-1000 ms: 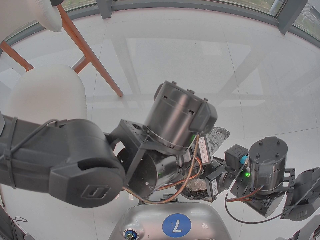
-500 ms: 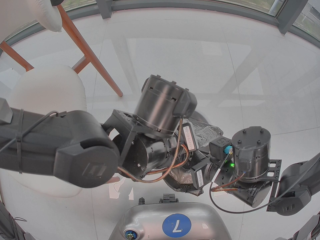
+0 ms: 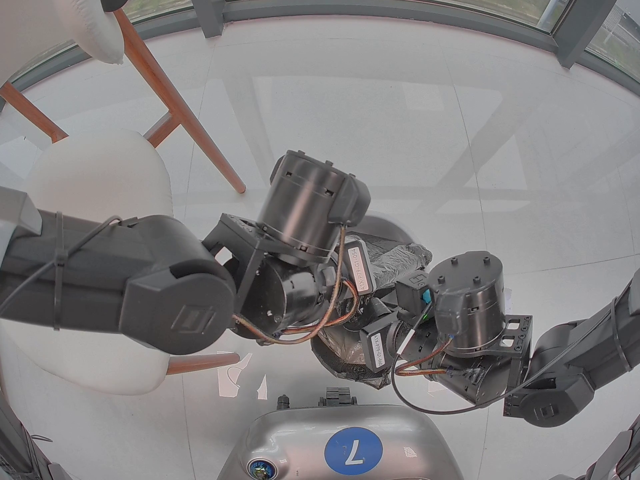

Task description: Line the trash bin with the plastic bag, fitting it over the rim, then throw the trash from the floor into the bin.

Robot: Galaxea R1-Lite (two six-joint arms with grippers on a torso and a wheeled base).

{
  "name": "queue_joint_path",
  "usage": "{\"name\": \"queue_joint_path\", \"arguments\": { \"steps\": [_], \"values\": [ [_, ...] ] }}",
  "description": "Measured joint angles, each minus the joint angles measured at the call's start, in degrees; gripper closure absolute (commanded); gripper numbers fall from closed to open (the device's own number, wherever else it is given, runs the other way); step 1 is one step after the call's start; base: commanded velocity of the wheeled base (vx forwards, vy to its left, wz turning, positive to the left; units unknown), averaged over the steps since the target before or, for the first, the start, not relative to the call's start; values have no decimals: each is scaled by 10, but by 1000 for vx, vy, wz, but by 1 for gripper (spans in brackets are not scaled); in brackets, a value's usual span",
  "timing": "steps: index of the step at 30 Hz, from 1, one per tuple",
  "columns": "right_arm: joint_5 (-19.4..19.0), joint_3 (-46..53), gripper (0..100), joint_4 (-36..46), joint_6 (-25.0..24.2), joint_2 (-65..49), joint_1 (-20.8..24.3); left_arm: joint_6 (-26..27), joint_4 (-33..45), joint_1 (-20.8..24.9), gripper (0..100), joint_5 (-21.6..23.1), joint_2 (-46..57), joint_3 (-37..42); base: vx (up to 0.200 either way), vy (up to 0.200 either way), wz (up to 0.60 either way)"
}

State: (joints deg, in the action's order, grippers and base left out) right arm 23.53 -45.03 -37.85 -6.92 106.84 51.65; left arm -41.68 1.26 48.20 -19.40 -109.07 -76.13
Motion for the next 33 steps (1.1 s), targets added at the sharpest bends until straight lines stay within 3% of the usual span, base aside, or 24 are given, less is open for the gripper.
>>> {"name": "queue_joint_path", "arguments": {
  "steps": [9,23,33],
  "values": [
    [-16,-11,100,-4,-5,17,-12,1,-3,-7,100,-7,-12,-7,0,0,0],
    [-33,-22,100,-4,-5,22,-96,1,-3,-11,100,-7,-71,-103,0,0,0],
    [-37,-17,100,-5,-5,23,-118,-1,-3,-9,100,-8,-103,-129,0,0,0]
  ]
}}
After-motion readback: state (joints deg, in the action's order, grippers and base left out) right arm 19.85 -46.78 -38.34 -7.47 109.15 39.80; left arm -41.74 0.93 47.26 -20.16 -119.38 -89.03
